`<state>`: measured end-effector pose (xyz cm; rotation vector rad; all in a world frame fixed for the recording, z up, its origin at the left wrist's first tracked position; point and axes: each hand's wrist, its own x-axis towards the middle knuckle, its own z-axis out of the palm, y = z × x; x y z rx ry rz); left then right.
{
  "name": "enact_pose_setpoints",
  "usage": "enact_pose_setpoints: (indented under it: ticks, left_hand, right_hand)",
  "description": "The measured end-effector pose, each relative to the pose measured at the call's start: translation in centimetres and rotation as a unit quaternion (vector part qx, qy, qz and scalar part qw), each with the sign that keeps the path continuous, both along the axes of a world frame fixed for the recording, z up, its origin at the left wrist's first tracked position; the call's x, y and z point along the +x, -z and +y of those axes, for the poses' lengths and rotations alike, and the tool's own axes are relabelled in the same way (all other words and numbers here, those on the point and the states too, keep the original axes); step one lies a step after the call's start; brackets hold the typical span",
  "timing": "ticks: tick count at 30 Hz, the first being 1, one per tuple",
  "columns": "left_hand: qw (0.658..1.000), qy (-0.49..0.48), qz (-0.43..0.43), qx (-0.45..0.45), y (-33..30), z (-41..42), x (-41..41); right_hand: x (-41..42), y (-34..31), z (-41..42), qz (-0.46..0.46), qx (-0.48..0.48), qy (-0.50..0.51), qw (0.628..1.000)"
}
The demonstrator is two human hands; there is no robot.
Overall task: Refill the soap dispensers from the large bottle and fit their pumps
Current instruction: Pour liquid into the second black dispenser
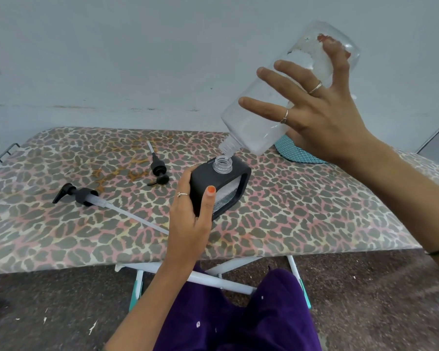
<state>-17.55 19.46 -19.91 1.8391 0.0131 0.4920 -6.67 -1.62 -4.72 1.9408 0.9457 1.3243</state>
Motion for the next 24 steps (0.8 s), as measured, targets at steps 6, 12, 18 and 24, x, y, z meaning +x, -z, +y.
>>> enact_pose_setpoints:
  ticks: [6,12,18,24]
  left_hand:
    - [1.0,0.0,-0.01,-0.02,0.3,0.0,-0.2]
    - [1.0,-0.002,-0.015,-0.019,0.4,0.0,0.1]
    - [1.0,-0.004,-0.014,-0.016,0.6,0.1,0.2]
    - [1.0,-0.004,-0.025,-0.017,0.6,0.2,0.1]
  right_hand:
    - [-0.8,1.8,-0.5,0.129,0.094,0.019,0.987]
    - [-1.7,4.1,-0.9,0.259,0.202,0.049,0.943]
    - [-3.3,5.5,-0.3,0.419,0.435,-0.001,0.797]
    - [-3.5,7.3,-1.0,0.475,0.574,-0.041,0.666]
